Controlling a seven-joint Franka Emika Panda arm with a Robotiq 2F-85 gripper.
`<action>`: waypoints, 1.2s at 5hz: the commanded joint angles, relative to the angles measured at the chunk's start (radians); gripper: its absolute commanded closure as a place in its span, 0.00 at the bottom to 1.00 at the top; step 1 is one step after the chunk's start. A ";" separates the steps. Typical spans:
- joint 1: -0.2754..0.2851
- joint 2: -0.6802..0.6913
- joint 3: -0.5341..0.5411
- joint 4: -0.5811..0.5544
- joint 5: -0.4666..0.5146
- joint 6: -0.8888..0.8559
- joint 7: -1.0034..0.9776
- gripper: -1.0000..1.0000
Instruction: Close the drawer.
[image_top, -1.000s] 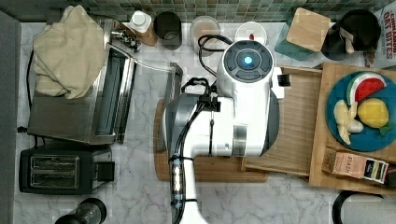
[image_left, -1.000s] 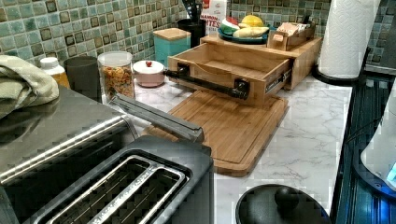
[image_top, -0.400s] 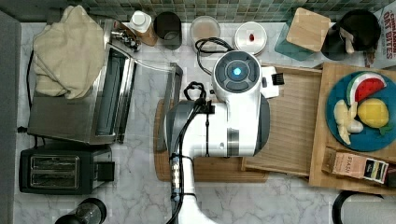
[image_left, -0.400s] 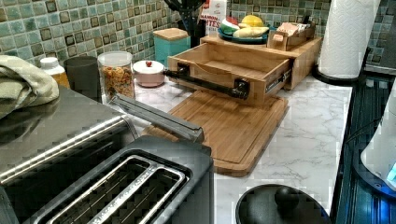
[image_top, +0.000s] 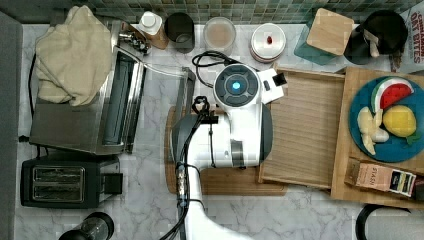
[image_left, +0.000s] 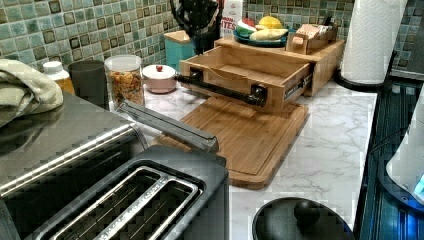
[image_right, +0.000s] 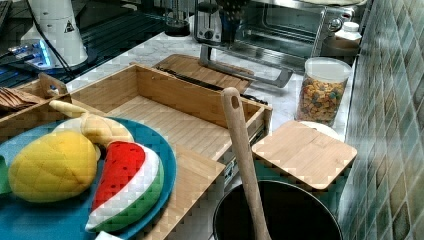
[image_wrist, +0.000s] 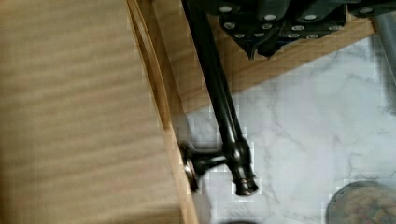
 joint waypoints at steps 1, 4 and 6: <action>-0.030 0.093 0.034 -0.009 0.050 0.083 -0.159 1.00; -0.020 0.165 0.012 0.012 -0.050 0.122 -0.065 1.00; 0.012 0.170 -0.029 0.003 -0.174 0.130 0.015 1.00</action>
